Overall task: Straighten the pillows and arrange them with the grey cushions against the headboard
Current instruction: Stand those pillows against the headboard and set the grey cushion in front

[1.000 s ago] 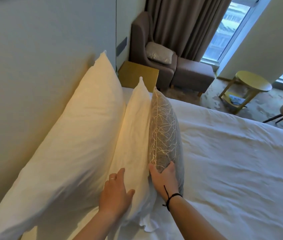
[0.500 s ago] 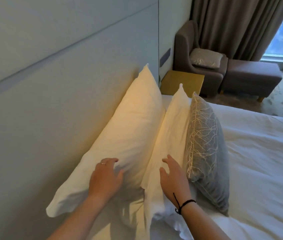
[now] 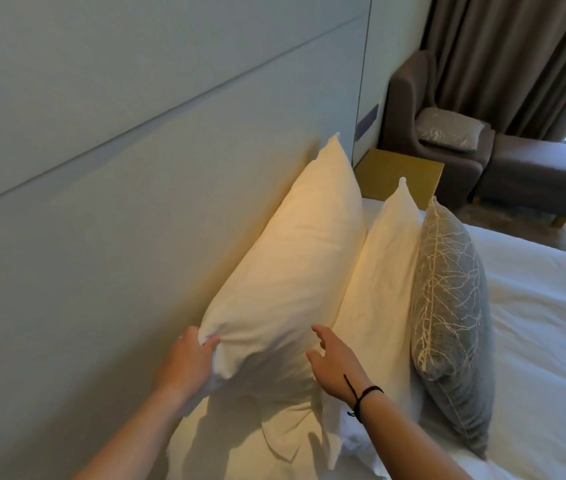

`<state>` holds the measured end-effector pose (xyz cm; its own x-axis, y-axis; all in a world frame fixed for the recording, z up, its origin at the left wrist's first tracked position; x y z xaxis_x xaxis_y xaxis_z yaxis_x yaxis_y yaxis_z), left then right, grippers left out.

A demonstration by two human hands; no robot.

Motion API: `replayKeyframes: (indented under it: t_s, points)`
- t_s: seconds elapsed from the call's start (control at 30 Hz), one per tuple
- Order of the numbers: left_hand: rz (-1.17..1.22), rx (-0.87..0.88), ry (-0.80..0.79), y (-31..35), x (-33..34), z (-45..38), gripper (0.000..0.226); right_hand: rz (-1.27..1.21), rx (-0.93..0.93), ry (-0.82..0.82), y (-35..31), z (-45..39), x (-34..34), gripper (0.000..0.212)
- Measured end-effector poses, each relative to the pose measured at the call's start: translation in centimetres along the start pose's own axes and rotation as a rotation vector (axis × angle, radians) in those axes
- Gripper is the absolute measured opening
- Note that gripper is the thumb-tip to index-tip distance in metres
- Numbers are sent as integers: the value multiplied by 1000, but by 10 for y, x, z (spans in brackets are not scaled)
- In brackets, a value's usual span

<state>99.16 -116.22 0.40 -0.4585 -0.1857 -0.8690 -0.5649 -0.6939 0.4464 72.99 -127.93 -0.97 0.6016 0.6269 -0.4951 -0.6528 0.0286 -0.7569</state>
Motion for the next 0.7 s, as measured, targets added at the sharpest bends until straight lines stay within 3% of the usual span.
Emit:
replayKeyframes:
  t_s: [0.13, 0.3, 0.37, 0.5, 0.7]
  points:
    - [-29, 54, -16, -7, -4, -8, 36, -64, 44, -32, -17, -15, 18, 63]
    - [-298, 155, 185, -7, -54, -26, 34, -36, 48, -48, -40, -33, 33, 66]
    - [-368, 148, 194, -7, -60, -25, 32, -22, 14, -67, -48, -38, 39, 67]
    - [-374, 135, 112, -2, -49, -29, 31, -22, -19, -96, -49, -48, 45, 68]
    - [-6, 98, -166, 24, -38, -76, 60, -90, 0, -16, -45, -65, 31, 68]
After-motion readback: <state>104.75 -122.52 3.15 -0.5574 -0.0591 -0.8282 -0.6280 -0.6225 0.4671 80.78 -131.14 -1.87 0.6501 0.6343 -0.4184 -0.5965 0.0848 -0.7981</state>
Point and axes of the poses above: each hand's wrist, its own z-axis away from the middle knuckle, its own x-axis out of the palm, y = z × x, the point moved 4 cm from there along -z, towards the middle knuckle, and after that the axes turned 2 degrees about z, right-handed, at the moved point
